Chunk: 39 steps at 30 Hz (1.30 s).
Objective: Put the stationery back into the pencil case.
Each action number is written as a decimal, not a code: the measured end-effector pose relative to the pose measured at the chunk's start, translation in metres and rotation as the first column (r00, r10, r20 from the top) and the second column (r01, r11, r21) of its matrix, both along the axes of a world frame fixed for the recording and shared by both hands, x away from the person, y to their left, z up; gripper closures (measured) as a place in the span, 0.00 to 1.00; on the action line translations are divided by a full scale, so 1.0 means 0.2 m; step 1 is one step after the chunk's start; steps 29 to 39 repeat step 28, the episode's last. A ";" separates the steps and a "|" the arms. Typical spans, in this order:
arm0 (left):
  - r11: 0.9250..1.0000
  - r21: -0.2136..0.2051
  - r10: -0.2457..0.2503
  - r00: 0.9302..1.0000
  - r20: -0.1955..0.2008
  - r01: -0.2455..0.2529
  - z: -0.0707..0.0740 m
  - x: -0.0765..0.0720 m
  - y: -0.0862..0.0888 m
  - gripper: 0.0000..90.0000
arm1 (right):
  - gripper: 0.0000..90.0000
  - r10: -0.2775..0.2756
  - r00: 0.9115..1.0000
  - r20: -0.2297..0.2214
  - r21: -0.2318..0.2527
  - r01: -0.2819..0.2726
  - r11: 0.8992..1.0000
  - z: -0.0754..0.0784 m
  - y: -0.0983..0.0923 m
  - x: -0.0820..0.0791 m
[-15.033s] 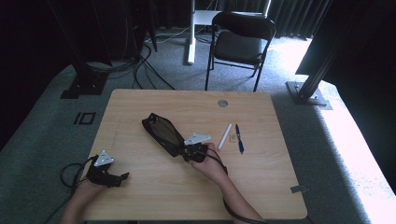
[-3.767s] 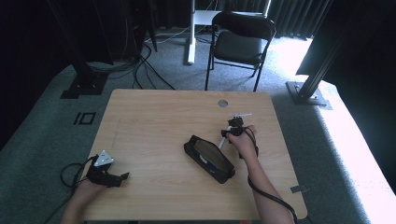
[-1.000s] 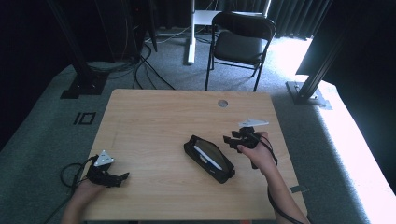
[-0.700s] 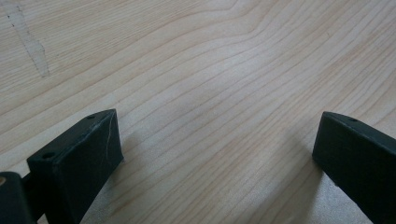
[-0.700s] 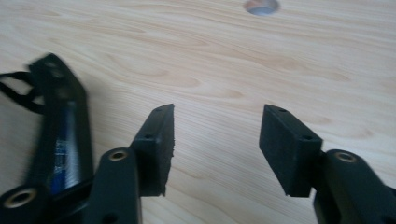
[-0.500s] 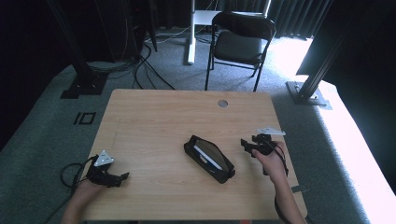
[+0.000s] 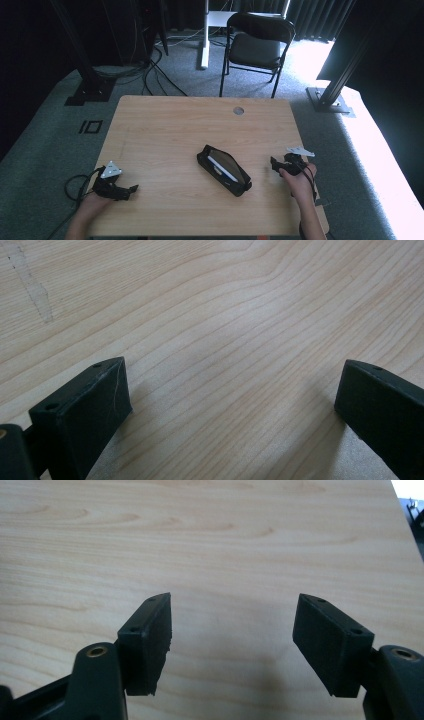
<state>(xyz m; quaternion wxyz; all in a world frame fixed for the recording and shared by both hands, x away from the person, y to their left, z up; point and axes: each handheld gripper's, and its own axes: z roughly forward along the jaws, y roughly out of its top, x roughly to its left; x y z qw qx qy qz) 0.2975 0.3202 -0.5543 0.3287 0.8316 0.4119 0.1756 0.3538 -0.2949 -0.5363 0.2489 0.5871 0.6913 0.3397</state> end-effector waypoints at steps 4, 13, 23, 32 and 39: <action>1.000 0.000 0.000 1.000 0.000 0.000 0.00 0.00 0.00 0.02 | 0.33 -0.035 0.999 -0.007 0.003 0.035 0.999 -0.03 -0.02 -0.03; 1.000 0.000 0.000 1.000 0.000 0.000 0.00 0.00 0.00 0.02 | 0.28 -0.095 0.995 -0.011 -0.014 0.095 0.995 -0.08 -0.08 -0.07; 1.000 0.000 0.000 1.000 0.000 0.000 0.00 0.00 0.00 0.02 | 0.25 -0.109 0.994 -0.023 -0.041 0.108 0.993 -0.11 -0.08 -0.07; 1.000 0.000 0.000 1.000 0.000 0.000 0.00 0.00 0.00 0.02 | 0.25 -0.110 0.994 -0.023 -0.039 0.109 0.993 -0.11 -0.08 -0.07; 1.000 0.000 0.000 1.000 0.000 0.000 0.00 0.00 0.00 0.02 | 0.25 -0.110 0.994 -0.023 -0.039 0.109 0.993 -0.11 -0.08 -0.07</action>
